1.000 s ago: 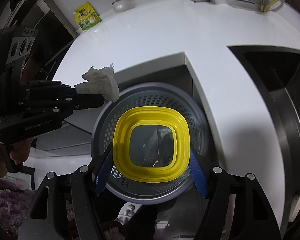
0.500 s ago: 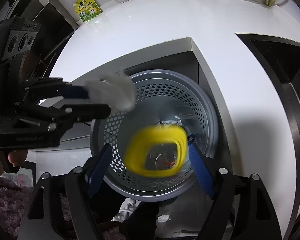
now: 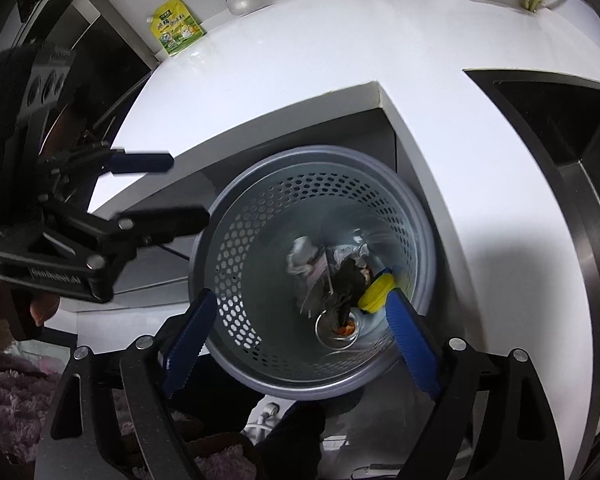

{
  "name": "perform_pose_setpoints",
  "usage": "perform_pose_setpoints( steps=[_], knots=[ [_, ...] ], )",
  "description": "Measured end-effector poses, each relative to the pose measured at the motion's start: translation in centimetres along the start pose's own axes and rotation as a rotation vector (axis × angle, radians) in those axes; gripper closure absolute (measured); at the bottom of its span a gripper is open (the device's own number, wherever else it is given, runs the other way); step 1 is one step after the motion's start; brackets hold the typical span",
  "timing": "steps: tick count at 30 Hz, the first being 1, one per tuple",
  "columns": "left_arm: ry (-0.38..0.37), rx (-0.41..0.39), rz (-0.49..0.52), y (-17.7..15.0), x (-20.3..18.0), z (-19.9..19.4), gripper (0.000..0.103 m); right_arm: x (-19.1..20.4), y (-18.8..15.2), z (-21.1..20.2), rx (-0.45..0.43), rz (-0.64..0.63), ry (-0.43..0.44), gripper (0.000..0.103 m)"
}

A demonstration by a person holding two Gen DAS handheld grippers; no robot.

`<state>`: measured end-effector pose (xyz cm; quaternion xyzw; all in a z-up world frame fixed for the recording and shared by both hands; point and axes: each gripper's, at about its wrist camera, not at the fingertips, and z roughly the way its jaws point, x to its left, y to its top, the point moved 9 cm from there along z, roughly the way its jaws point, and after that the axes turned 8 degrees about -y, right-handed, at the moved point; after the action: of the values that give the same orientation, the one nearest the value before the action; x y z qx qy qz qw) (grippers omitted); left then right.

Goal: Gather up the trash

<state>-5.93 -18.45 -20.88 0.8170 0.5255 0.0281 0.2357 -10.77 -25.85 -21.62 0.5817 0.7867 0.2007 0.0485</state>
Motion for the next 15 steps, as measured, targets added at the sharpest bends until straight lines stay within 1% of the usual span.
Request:
perform_pose_setpoints(
  steps=[1, 2, 3, 7, 10, 15],
  knots=[
    [0.009, -0.007, -0.002, 0.1, 0.1, -0.2, 0.014, 0.3, -0.3, 0.0, 0.003, -0.011, -0.004, 0.017],
    [0.014, -0.014, -0.001, 0.2, 0.2, -0.3, 0.009, 0.5, -0.3, 0.1, 0.005, -0.02, -0.006, 0.015],
    [0.019, -0.024, -0.001, 0.3, 0.2, -0.6, 0.007, 0.7, -0.4, 0.0, 0.006, -0.028, -0.008, 0.013],
    [0.008, -0.037, -0.014, 0.4, 0.2, -1.0, 0.007, 1.2, -0.3, -0.4, -0.014, -0.067, -0.027, 0.009],
    [0.005, -0.041, -0.021, 0.4, 0.2, -1.1, 0.007, 1.1, 0.1, -0.9, -0.036, -0.087, -0.048, 0.009],
    [0.003, -0.044, -0.02, 0.2, 0.1, -1.3, 0.007, 0.9, 0.3, -1.1, -0.047, -0.104, -0.064, 0.009]
  ],
)
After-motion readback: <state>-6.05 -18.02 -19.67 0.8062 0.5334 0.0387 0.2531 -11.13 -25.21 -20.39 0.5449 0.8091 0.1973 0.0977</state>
